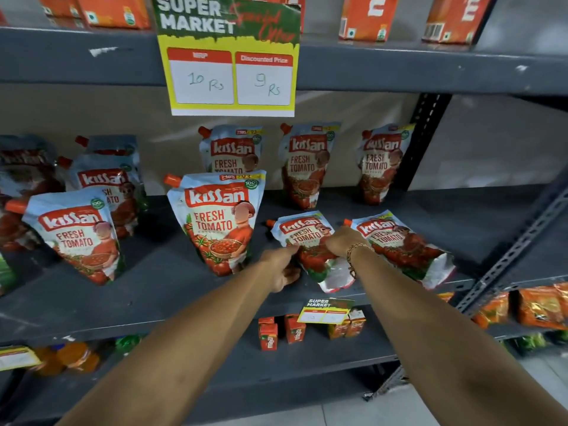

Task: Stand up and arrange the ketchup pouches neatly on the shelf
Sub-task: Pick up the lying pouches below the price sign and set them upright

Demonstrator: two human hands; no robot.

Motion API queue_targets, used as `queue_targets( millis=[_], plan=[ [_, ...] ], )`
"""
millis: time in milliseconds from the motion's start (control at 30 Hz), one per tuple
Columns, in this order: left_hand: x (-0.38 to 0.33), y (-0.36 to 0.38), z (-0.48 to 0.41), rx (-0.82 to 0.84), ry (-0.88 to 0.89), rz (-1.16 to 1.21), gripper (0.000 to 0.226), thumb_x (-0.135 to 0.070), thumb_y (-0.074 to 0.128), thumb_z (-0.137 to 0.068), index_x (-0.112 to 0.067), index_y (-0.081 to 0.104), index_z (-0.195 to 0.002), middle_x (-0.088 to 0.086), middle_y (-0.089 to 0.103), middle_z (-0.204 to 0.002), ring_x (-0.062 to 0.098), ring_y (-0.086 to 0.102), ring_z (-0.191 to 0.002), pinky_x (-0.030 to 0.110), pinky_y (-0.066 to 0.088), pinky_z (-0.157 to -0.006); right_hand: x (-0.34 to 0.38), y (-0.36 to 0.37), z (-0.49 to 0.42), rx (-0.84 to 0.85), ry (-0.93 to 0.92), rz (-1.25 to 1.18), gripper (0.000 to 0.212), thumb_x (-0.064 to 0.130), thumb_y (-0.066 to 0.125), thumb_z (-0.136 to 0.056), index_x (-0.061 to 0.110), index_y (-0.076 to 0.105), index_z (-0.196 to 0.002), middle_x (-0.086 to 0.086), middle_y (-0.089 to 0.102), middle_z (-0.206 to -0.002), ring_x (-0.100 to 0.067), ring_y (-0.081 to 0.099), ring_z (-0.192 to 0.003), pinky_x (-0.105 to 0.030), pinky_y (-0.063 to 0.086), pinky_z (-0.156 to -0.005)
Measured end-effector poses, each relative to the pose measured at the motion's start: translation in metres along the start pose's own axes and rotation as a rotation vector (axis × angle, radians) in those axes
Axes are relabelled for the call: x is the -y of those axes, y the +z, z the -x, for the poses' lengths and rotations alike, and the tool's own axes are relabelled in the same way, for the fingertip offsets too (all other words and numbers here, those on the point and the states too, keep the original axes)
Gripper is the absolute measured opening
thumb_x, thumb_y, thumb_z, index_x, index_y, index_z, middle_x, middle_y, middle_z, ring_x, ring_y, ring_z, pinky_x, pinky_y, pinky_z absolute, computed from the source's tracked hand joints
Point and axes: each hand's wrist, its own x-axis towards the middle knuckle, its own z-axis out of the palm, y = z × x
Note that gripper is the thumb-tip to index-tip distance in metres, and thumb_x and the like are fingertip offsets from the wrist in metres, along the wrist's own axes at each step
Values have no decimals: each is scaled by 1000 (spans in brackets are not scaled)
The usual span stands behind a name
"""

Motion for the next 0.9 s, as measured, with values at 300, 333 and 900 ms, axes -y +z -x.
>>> queue_targets(
  millis=[300, 333, 900],
  plan=[
    [-2, -2, -13, -85, -22, -165, 34, -9, 71, -80, -4, 62, -112, 12, 69, -112, 29, 66, -98, 43, 54, -90, -21, 18, -14, 57, 91, -508, 18, 21, 68, -78, 6, 64, -85, -7, 69, -93, -25, 67, -90, -33, 55, -86],
    [-1, -3, -15, -98, -5, -177, 35, -7, 72, -78, -3, 63, -111, 12, 69, -114, 30, 66, -102, 44, 53, -92, -19, 17, -13, 6, 78, -508, 14, 19, 66, -81, 7, 60, -76, -7, 67, -89, -25, 65, -86, -32, 55, -79],
    [-13, 7, -8, -393, 589, -552, 27, -10, 67, -82, -8, 64, -108, 9, 68, -116, 26, 61, -109, 28, 45, -82, -32, 24, -9, -393, -375, -517, 20, 11, 50, -92, 2, 52, -111, -12, 64, -108, -20, 59, -94, -21, 38, -61]
  ],
)
